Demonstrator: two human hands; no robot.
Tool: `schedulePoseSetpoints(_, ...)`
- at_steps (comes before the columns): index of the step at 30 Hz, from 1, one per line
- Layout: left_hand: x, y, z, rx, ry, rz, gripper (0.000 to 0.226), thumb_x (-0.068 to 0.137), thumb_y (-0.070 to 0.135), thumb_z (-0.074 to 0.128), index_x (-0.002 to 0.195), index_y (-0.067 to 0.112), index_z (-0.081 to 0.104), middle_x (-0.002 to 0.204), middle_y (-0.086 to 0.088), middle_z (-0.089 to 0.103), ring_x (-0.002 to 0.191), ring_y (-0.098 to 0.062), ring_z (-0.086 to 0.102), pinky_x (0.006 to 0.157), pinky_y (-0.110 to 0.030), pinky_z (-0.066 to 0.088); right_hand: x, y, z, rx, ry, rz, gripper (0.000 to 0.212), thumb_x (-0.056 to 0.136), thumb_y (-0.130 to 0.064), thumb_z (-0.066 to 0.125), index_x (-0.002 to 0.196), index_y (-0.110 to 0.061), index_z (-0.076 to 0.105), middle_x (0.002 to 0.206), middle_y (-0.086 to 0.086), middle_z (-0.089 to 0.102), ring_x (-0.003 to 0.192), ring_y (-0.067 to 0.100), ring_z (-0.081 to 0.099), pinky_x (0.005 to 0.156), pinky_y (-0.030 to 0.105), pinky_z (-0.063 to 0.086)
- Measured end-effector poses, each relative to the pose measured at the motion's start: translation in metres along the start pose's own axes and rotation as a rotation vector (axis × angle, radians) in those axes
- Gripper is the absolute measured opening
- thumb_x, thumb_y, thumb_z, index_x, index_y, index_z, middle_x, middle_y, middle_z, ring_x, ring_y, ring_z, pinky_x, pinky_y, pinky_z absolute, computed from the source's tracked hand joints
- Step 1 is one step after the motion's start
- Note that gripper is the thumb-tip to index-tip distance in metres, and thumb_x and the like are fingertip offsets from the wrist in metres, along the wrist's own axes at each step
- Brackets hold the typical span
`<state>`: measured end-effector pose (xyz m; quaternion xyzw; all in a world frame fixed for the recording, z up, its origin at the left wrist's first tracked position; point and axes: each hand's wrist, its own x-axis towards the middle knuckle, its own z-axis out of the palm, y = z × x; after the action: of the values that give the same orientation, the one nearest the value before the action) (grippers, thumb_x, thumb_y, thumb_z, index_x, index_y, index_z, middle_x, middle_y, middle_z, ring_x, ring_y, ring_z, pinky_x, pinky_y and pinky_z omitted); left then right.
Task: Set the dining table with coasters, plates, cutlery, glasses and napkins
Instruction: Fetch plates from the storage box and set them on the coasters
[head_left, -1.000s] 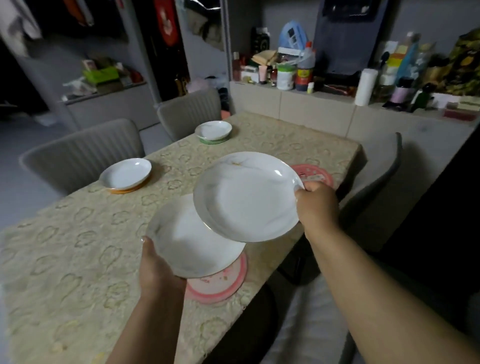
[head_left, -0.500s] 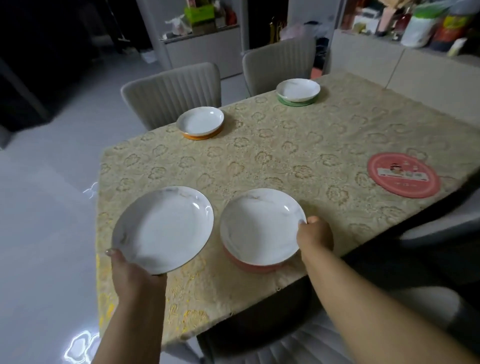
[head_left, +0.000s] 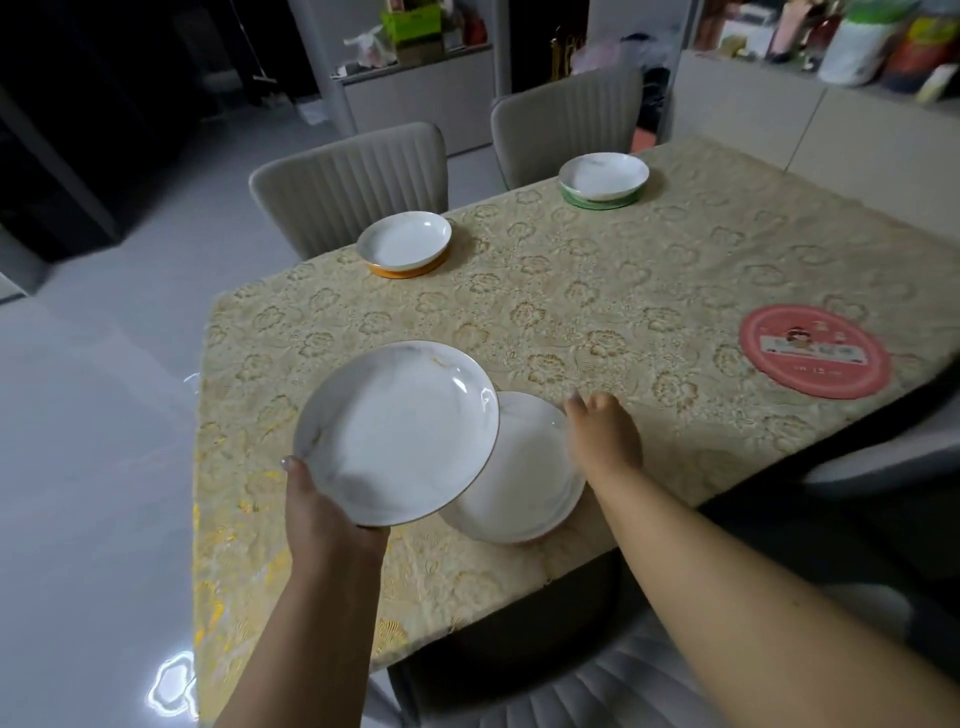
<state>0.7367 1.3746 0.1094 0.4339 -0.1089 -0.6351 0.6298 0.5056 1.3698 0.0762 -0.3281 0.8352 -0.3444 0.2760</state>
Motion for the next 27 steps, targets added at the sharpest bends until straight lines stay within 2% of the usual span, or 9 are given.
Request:
schedulePoseSetpoints(2, -0.001, -0.010, 0.015, 0.005, -0.079, -0.047, 0.047, 0.101, 0.052, 0.029, 0.128, 0.027, 0.058, 0.119, 0.002, 0.069, 0.111, -0.026, 0.063, 0.094, -0.045, 0.047, -0.005, -0.021, -0.016, 0.291, -0.100, -0.044, 0.047, 0.097, -0.050, 0.038, 0.096, -0.009, 0.061, 0.082, 0.009, 0.066, 0.072, 0.024, 0.063, 0.065, 0.035, 0.052)
schedulePoseSetpoints(4, -0.002, -0.021, 0.032, 0.014, -0.147, -0.099, 0.049, 0.101, 0.051, 0.028, 0.132, 0.026, 0.056, 0.123, 0.000, 0.067, 0.116, -0.027, 0.060, 0.099, -0.046, 0.044, -0.010, -0.033, -0.034, 0.428, -0.152, -0.084, 0.046, 0.096, -0.049, 0.041, 0.095, -0.008, 0.062, 0.077, 0.012, 0.067, 0.067, 0.026, 0.065, 0.065, 0.037, 0.056)
schedulePoseSetpoints(8, -0.015, -0.048, 0.076, 0.042, -0.216, -0.150, 0.042, 0.100, 0.048, 0.035, 0.126, 0.025, 0.059, 0.121, -0.002, 0.067, 0.118, -0.029, 0.059, 0.103, -0.049, 0.041, -0.004, -0.028, -0.075, 0.272, -0.031, -0.212, 0.034, 0.095, -0.035, 0.045, 0.084, -0.007, 0.061, 0.077, 0.013, 0.065, 0.077, 0.034, 0.065, 0.074, 0.046, 0.056)
schedulePoseSetpoints(11, -0.025, -0.070, 0.113, 0.073, -0.237, -0.195, 0.039, 0.099, 0.048, 0.041, 0.129, 0.028, 0.057, 0.122, 0.001, 0.067, 0.117, -0.026, 0.059, 0.102, -0.048, 0.044, 0.017, -0.016, -0.116, 0.189, 0.049, -0.232, 0.026, 0.095, -0.022, 0.044, 0.071, -0.019, 0.056, 0.066, -0.001, 0.057, 0.071, 0.024, 0.064, 0.061, 0.029, 0.051)
schedulePoseSetpoints(14, -0.040, -0.101, 0.158, 0.049, -0.269, -0.298, 0.036, 0.098, 0.046, 0.046, 0.124, 0.024, 0.058, 0.123, -0.002, 0.066, 0.120, -0.026, 0.057, 0.104, -0.046, 0.042, 0.050, 0.001, -0.162, 0.091, 0.126, -0.232, 0.027, 0.094, -0.016, 0.046, 0.068, -0.017, 0.054, 0.061, -0.005, 0.052, 0.062, 0.016, 0.052, 0.051, 0.023, 0.036)
schedulePoseSetpoints(16, -0.048, -0.126, 0.188, 0.101, -0.295, -0.294, 0.030, 0.099, 0.044, 0.044, 0.112, 0.024, 0.061, 0.114, -0.003, 0.069, 0.115, -0.026, 0.059, 0.102, -0.046, 0.045, 0.076, 0.015, -0.192, 0.080, 0.158, -0.209, 0.026, 0.093, -0.014, 0.046, 0.073, -0.008, 0.062, 0.068, 0.004, 0.060, 0.066, 0.020, 0.054, 0.055, 0.025, 0.039)
schedulePoseSetpoints(18, -0.053, -0.156, 0.216, 0.159, -0.345, -0.291, 0.033, 0.100, 0.042, 0.042, 0.120, 0.024, 0.061, 0.118, -0.005, 0.068, 0.113, -0.029, 0.061, 0.098, -0.052, 0.047, 0.105, 0.031, -0.220, 0.100, 0.189, -0.177, 0.023, 0.092, -0.014, 0.048, 0.086, -0.004, 0.068, 0.081, 0.011, 0.067, 0.077, 0.027, 0.061, 0.066, 0.031, 0.047)
schedulePoseSetpoints(22, -0.057, -0.219, 0.264, 0.323, -0.377, -0.320, 0.036, 0.101, 0.039, 0.041, 0.130, 0.023, 0.056, 0.120, -0.009, 0.067, 0.106, -0.035, 0.064, 0.085, -0.058, 0.052, 0.167, 0.068, -0.273, 0.077, 0.200, -0.129, 0.022, 0.091, -0.012, 0.048, 0.083, -0.006, 0.067, 0.077, 0.006, 0.060, 0.079, 0.025, 0.057, 0.068, 0.030, 0.043)
schedulePoseSetpoints(27, -0.058, -0.289, 0.310, 0.577, -0.316, -0.407, 0.030, 0.100, 0.030, 0.043, 0.123, 0.017, 0.058, 0.110, -0.013, 0.067, 0.093, -0.032, 0.068, 0.082, -0.047, 0.057, 0.234, 0.105, -0.323, 0.071, 0.126, 0.022, 0.034, 0.095, -0.017, 0.041, 0.116, -0.001, 0.062, 0.118, 0.020, 0.061, 0.095, 0.025, 0.056, 0.085, 0.034, 0.045)
